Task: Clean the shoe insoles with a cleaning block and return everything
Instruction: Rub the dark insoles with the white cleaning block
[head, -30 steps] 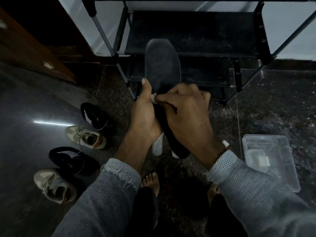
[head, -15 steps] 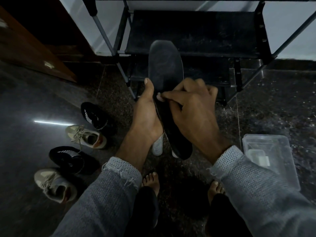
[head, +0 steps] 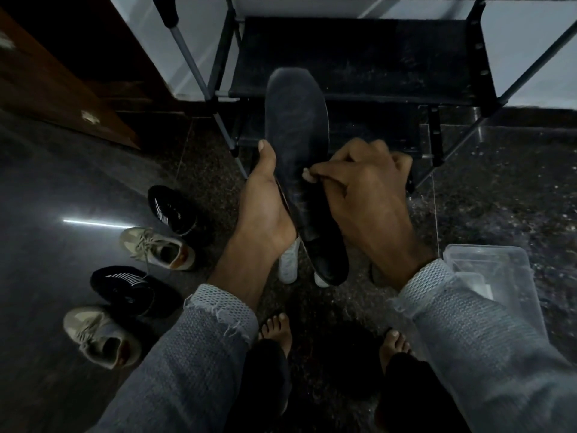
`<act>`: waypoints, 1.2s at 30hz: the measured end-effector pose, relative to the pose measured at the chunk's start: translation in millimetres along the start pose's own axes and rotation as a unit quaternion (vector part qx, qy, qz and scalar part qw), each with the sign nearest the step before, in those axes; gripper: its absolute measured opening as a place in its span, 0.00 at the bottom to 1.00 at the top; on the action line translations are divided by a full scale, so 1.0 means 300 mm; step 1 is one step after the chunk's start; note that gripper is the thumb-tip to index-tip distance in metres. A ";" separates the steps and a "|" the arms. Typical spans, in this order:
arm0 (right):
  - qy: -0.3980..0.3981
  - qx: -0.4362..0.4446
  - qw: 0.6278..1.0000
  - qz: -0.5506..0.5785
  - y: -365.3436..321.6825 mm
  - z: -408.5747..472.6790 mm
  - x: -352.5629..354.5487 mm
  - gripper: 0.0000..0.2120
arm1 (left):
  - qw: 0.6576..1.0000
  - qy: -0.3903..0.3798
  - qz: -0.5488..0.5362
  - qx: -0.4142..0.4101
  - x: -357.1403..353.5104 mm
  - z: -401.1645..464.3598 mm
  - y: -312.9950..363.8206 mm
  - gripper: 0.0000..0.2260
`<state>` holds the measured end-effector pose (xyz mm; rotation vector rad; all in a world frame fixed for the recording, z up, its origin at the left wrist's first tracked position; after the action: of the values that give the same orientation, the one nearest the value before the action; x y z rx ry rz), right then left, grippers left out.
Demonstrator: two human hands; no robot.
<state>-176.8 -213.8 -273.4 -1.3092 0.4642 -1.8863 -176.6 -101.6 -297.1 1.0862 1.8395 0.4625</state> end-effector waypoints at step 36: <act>0.009 0.041 0.999 -0.023 -0.013 -0.009 -0.008 0.08 | 1.000 0.008 0.016 0.007 -0.011 -0.015 0.002 0.27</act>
<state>-180.4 -209.9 -273.2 -1.2590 0.3654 -1.9353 -179.4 -103.5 -292.6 1.1264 1.8436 0.4779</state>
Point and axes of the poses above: each hand's wrist, its own z-axis towards the middle knuckle, its own x-axis out of the back of the hand, y = z × x, the point moved 3 cm from there along z, towards the middle knuckle, and after that the axes turned 14 degrees about z, right-handed, at the moved point
